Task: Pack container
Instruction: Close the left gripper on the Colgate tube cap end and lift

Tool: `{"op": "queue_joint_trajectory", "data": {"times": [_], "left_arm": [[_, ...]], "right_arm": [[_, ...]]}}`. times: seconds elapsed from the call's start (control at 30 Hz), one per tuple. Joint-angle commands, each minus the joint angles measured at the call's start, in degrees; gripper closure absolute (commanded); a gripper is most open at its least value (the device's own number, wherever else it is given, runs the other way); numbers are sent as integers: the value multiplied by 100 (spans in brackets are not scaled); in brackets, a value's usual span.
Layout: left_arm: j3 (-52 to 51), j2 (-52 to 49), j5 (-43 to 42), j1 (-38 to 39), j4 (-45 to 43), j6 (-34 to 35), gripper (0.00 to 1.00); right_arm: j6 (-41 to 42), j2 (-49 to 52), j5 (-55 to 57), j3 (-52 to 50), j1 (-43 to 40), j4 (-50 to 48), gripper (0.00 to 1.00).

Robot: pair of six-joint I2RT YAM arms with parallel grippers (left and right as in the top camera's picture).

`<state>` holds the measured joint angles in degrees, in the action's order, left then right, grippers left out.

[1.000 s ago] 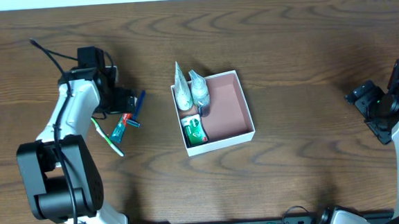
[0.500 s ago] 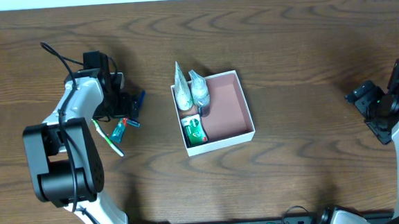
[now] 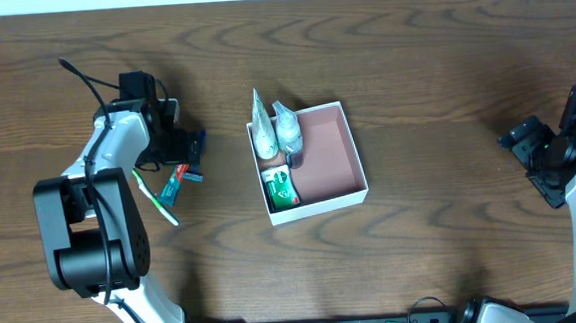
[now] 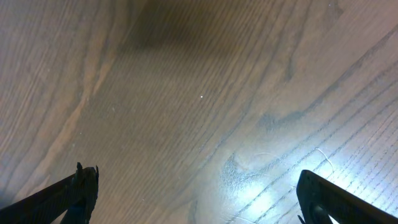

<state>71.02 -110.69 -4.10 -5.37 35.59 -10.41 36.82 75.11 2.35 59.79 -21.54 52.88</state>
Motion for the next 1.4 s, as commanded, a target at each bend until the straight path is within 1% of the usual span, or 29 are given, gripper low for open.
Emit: {"op": "queue_joint_trajectory", "data": {"times": [0.0, 0.37, 0.47, 0.57, 0.67, 0.73, 0.8, 0.87, 0.93, 1.03, 1.23, 1.3, 1.37], "left_arm": [[76, -92, 68, -111, -35, -50, 2], [33, -92, 15, -264, -11, -48, 2], [-74, -92, -44, -264, -15, -22, 0], [-197, -92, -42, -267, -17, -22, 8], [-264, -92, -44, -264, -7, 138, 23], [-269, -92, -42, -264, 59, 275, 28], [-269, -92, -42, -264, 127, 280, 32], [-269, -92, -42, -264, 188, 280, 37], [-269, -92, -42, -264, 258, 306, 47], [-269, -92, -44, -264, 313, 562, 64], [-269, -92, -44, -264, 315, 1182, 73], [-269, -92, -44, -264, 317, 1329, 77], [-267, -90, -48, -264, 334, 1379, 78]], "right_arm": [[-68, 7, 39, 48, -24, 7, 1], [-68, 7, 39, 48, -24, 7, 1], [-68, 7, 39, 48, -24, 7, 1], [-68, 7, 39, 48, -24, 7, 1], [-68, 7, 39, 48, -24, 7, 1], [-68, 7, 39, 48, -24, 7, 1], [-68, 7, 39, 48, -24, 7, 1], [-68, 7, 39, 48, -24, 7, 1], [-68, 7, 39, 48, -24, 7, 1], [-68, 7, 39, 48, -24, 7, 1], [-68, 7, 39, 48, -24, 7, 1], [-68, 7, 39, 48, -24, 7, 1], [-68, 7, 39, 48, -24, 7, 1]]}}
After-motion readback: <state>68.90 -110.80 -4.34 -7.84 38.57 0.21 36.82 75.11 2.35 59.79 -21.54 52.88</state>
